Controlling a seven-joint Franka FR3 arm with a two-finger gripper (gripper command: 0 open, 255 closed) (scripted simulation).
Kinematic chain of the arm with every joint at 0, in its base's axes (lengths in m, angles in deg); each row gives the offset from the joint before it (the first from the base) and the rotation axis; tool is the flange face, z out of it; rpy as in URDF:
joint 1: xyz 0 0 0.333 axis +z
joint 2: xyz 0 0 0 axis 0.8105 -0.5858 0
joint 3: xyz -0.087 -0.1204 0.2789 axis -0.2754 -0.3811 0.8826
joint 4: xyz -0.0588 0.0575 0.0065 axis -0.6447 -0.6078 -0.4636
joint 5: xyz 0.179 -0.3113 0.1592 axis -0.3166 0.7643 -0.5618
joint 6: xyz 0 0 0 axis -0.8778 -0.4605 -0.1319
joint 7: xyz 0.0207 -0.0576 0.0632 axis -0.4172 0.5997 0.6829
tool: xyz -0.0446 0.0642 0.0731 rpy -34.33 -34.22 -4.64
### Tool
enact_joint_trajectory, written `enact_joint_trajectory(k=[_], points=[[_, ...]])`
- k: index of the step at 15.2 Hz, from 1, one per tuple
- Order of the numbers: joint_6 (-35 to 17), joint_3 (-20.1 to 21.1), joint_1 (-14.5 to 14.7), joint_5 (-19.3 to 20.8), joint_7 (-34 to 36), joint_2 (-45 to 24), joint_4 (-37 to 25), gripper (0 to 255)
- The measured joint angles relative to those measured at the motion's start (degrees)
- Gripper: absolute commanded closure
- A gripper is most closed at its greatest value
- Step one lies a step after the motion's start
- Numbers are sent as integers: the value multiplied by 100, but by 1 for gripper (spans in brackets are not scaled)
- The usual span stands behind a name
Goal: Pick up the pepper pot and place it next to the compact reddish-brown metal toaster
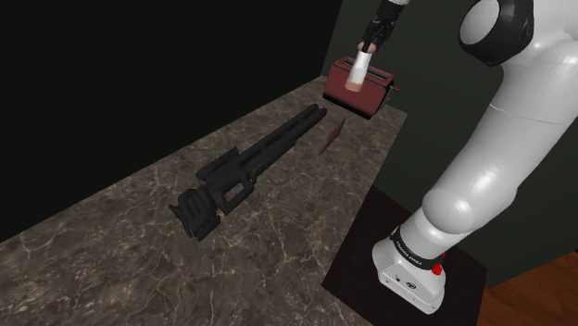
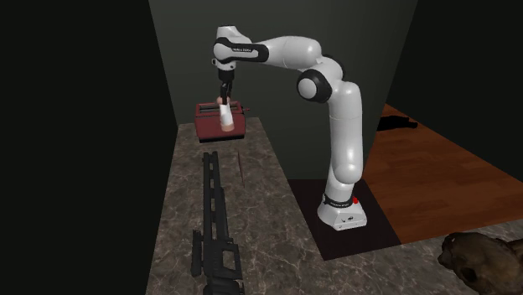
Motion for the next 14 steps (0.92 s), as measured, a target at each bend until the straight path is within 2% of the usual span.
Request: enact_joint_trajectory(k=[14], points=[[-1123, 27, 71, 12, -58, 86, 1204, 255]])
